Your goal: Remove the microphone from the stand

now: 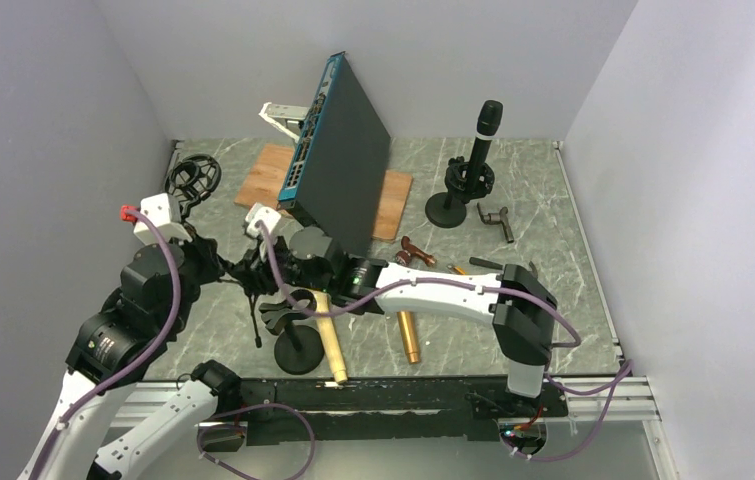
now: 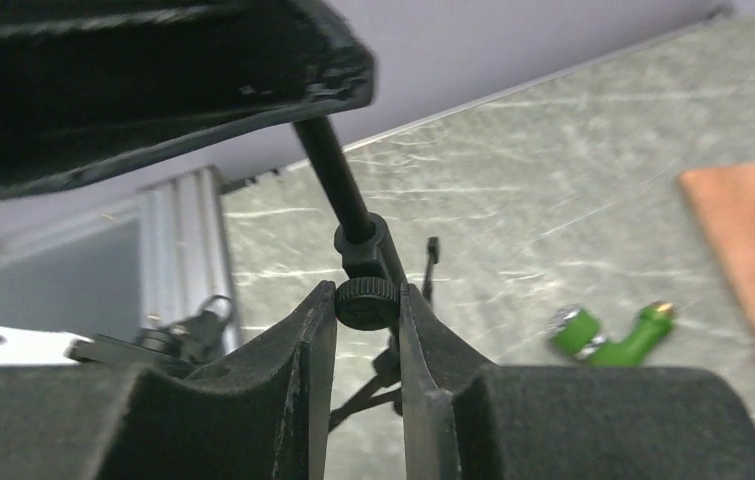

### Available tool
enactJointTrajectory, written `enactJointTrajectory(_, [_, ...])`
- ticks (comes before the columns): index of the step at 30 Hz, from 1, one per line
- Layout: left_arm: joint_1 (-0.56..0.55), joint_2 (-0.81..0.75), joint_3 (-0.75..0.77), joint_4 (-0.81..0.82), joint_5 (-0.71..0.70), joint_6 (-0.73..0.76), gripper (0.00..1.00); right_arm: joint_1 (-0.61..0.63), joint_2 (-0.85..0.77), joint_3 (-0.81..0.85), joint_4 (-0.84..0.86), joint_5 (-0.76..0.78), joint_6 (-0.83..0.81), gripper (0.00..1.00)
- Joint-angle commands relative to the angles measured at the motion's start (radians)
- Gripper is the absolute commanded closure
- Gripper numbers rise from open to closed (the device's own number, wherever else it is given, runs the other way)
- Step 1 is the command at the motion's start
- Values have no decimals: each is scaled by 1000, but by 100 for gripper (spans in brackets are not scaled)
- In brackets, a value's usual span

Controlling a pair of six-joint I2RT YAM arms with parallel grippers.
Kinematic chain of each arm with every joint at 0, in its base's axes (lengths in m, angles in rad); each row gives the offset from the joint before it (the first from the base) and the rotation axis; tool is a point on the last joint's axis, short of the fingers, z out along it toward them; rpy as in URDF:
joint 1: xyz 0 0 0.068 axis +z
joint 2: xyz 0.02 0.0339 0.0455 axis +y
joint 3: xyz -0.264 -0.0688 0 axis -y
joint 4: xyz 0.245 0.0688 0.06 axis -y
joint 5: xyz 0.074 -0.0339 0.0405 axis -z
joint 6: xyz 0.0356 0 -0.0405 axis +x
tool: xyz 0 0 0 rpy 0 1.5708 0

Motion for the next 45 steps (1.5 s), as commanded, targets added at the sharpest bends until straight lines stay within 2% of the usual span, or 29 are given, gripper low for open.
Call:
enactJointTrajectory(1, [-1,-26,69,101,42,-34,100,73,-50,-1,-10,189,-486,100])
enactJointTrajectory(4, [-1,-35,63,101,42,-36,100,129,-25,2,51,350,-718,100])
enactJointTrajectory(9, [0,-43,74,77,38,-41,100,160,-16,-24,148,408,-940,100])
enactJointTrajectory(13, [0,-52,64,75,37,-46,100,172,5,2,169,436,-1030,100])
enactJointTrajectory(18, [-1,-56,64,63,31,-48,100,180,25,70,107,439,-1040,100])
enactJointTrajectory(19, [-1,-58,64,60,27,-51,100,179,25,83,85,434,-1022,95])
enactJointTrajectory(21, [-1,-62,60,58,18,-50,100,180,13,88,74,440,-985,75])
enactJointTrajectory(22, [-1,-66,57,57,12,-51,100,179,2,80,77,440,-961,61])
enactJointTrajectory(25, [-1,-72,51,59,3,-49,100,173,-37,68,73,452,-864,36])
enactJointTrajectory(31, [-1,-69,55,61,-11,-40,100,153,-180,-26,48,395,-626,10])
enactJointTrajectory(35, [-1,-75,48,72,-12,-44,100,91,-241,-28,-30,300,-330,7])
enactJointTrajectory(40, [-1,-76,45,89,-7,-47,100,-52,-242,-11,-101,64,224,10])
enactJointTrajectory(43, [0,-68,53,94,-10,-47,100,-83,-229,-14,-90,-24,388,12])
enactJointTrajectory(45, [0,-66,56,100,-16,-49,100,-87,-209,-5,-70,-81,434,16])
